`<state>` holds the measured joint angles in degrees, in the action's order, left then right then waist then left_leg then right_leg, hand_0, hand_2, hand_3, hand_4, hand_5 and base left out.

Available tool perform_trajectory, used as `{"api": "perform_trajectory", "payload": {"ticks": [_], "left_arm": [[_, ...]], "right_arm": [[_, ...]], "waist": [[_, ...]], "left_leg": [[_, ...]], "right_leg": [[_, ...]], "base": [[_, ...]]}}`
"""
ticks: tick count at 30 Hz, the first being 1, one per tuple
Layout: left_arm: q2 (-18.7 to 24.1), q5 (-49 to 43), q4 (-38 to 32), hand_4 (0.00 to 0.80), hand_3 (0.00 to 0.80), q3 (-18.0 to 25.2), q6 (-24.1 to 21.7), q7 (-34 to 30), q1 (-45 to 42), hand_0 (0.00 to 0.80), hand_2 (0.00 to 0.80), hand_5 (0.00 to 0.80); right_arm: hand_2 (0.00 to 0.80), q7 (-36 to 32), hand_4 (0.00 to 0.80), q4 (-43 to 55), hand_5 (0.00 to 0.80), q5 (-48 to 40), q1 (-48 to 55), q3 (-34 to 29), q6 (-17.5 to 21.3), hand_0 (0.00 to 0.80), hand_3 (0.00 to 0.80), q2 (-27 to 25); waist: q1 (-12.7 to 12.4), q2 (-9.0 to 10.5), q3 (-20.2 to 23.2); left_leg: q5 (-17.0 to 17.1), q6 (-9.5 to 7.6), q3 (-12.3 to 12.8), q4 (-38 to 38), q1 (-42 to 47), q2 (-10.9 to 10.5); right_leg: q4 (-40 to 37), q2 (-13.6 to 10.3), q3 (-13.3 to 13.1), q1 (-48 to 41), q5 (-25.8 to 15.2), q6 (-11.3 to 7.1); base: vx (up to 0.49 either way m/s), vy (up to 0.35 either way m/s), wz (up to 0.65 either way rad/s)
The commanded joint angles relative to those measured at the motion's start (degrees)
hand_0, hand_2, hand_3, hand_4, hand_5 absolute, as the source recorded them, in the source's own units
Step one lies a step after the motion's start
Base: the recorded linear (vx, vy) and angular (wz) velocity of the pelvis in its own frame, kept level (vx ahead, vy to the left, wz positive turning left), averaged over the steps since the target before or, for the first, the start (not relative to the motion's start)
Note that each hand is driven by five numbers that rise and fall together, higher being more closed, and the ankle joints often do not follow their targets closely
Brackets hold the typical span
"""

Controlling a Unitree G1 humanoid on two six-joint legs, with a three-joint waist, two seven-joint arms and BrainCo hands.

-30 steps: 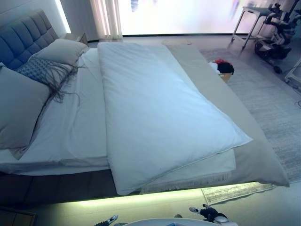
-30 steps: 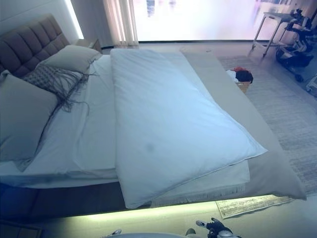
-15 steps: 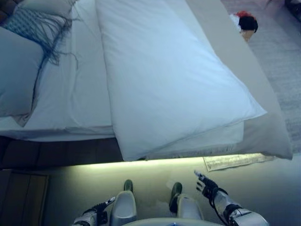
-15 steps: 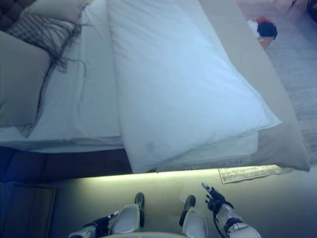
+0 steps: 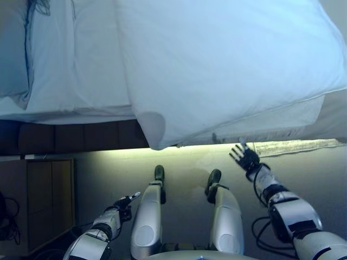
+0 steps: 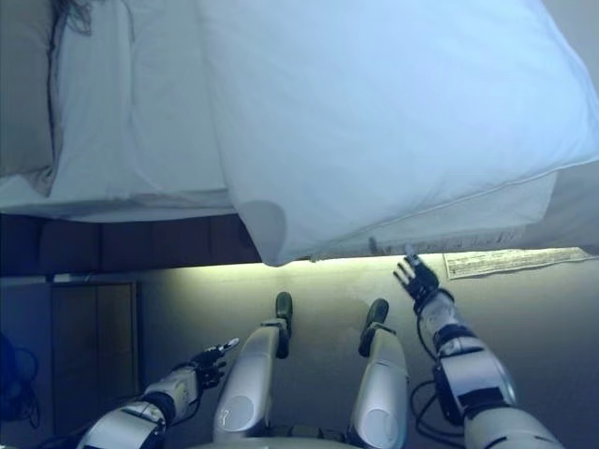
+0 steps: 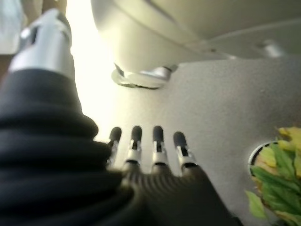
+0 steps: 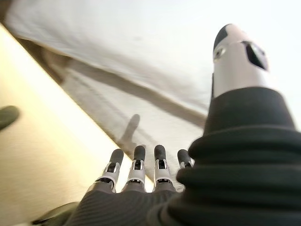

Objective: Make the bed neatly

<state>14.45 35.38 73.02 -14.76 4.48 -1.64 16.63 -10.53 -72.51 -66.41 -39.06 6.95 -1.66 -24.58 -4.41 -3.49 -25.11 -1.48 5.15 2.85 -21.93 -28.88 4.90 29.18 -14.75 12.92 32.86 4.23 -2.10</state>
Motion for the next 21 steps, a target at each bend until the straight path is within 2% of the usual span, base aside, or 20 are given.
{"api": "perform_trajectory", "payload": {"ticks": [1,4,5,6,11,21], "left_arm": [[0.74,3.25,0.74,0.0,0.0,-0.85,0.58,0.63,-1.38,0.0,0.0,0.0],[1.13,4.19,0.76,0.0,0.0,-0.33,0.14,1.09,-1.38,0.0,0.0,0.0],[1.11,4.25,0.83,0.0,0.0,-0.16,-0.01,1.06,-1.59,0.0,0.0,0.0],[1.1,4.69,0.77,0.0,0.0,-0.05,-0.45,1.03,-1.82,0.0,0.0,0.0],[0.59,6.04,-0.06,0.0,0.0,-0.37,-1.81,-0.24,-3.06,0.0,0.0,0.0],[-0.55,9.46,-2.25,0.0,0.0,-1.5,-3.84,-2.57,-6.25,0.0,0.0,0.0]], "right_arm": [[0.0,2.11,0.0,0.56,0.0,-2.2,-1.47,-1.89,-0.3,0.0,0.0,-3.45],[0.0,3.84,0.0,0.17,0.0,-1.88,-5.11,-1.88,-0.59,0.0,0.0,-5.71],[0.0,4.05,0.0,0.08,0.0,-1.7,-5.49,-1.82,-0.6,0.0,0.0,-5.99],[0.0,4.49,0.0,0.16,0.0,-1.63,-6.39,-1.73,-0.58,0.0,0.0,-6.57],[0.0,5.24,0.0,0.81,0.0,0.72,-10.77,-1.28,-0.94,0.0,0.0,-9.63],[0.0,7.61,0.0,3.05,0.0,-0.33,-18.12,-1.72,-0.22,0.0,0.0,-12.92]], "waist": [[-1.5,-0.72,1.36],[-1.68,-1.38,0.86],[-1.76,-1.53,1.03],[-1.83,-1.8,0.87],[-2.16,-3.03,0.45],[-2.87,-4.98,-0.59]], "left_leg": [[-0.2,-0.99,-1.04,-3.48,-5.46,0.21],[-0.58,-1.21,-1.15,-5.5,-8.56,0.6],[-2.24,-0.94,-1.39,-6.19,-8.4,0.73],[-2.37,-1.07,-1.5,-6.72,-9.23,0.71],[-2.41,-1.5,-1.63,-8.27,-12.51,0.76],[-2.22,-2.07,-1.97,-10.49,-18.05,0.43]], "right_leg": [[-2.12,-0.63,-1.84,1.33,-1.89,-1.99],[0.93,-0.54,-2.28,4.92,-0.93,-1.33],[2.02,-0.37,-2.79,5.06,0.75,-1.8],[2.92,-0.36,-2.99,6.19,1.05,-1.57],[6.05,-0.73,-3.47,10.3,2.05,-0.82],[10.59,-0.59,-4.6,16.39,3.37,0.06]], "base": [[-0.045,-0.019,-0.03],[-0.008,-0.013,0.0],[0.078,-0.011,0.06],[0.087,-0.003,0.06],[0.003,0.007,0.02],[0.032,0.037,0.01]]}}
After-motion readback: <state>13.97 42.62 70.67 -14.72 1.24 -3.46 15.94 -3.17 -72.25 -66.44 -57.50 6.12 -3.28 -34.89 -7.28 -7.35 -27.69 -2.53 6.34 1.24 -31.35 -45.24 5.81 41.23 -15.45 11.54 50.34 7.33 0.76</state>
